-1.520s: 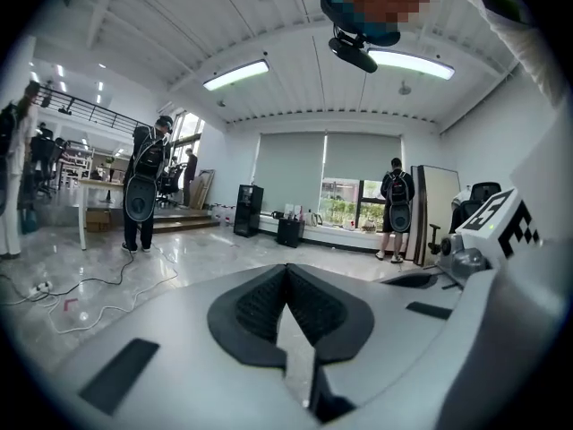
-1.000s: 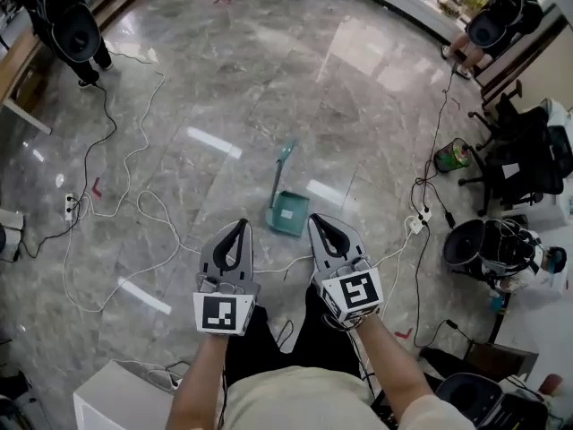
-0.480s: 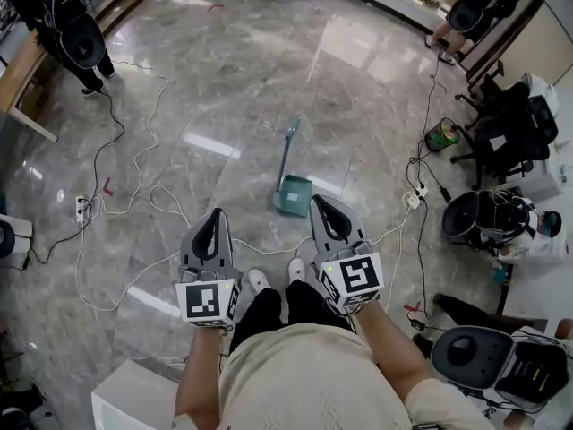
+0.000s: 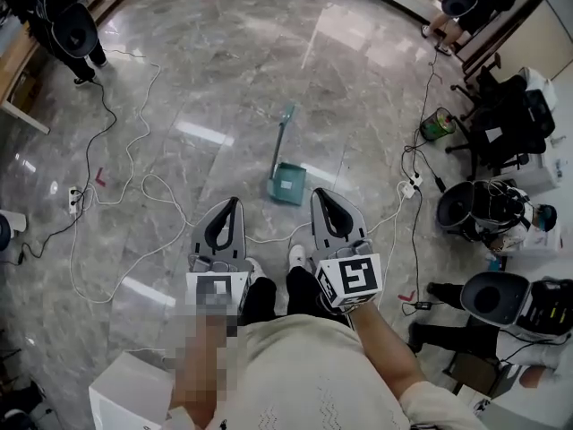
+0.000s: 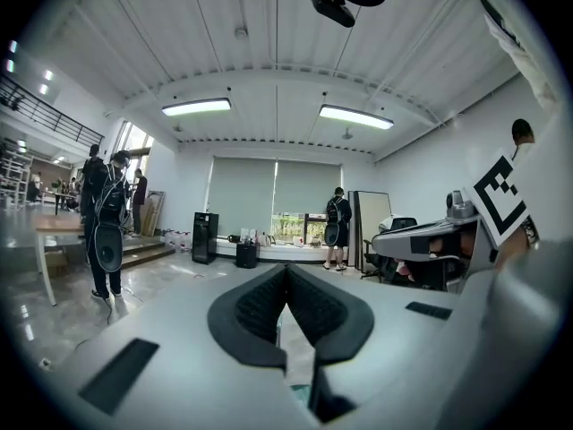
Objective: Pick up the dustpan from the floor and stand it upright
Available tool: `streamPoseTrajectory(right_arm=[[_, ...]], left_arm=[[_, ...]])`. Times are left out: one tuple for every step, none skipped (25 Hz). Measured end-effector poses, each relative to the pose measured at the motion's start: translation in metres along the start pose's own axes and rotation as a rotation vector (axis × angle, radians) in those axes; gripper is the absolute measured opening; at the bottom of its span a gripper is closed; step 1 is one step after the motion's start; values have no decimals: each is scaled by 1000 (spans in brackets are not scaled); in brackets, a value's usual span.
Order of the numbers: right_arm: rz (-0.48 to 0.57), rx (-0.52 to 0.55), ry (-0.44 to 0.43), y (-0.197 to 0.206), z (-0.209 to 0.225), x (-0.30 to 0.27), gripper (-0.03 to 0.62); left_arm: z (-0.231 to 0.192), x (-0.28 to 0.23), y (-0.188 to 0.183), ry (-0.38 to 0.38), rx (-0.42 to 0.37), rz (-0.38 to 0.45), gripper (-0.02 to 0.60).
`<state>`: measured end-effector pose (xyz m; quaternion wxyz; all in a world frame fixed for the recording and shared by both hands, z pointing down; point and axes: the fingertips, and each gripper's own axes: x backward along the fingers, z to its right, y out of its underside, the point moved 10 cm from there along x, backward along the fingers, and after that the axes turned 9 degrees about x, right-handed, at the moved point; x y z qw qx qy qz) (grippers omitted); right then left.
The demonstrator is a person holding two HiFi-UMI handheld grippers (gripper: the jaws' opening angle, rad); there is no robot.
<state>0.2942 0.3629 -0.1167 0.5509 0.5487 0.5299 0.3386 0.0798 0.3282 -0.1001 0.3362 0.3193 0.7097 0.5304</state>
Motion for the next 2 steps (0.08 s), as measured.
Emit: streamPoseTrajectory(right_arm=[[0, 1, 2, 0, 1, 0, 17], [-1, 2, 3, 0, 2, 0, 18]], left_arm=[[2, -3, -2, 3, 10, 17, 8], [5, -6, -4, 4, 22, 35, 8]])
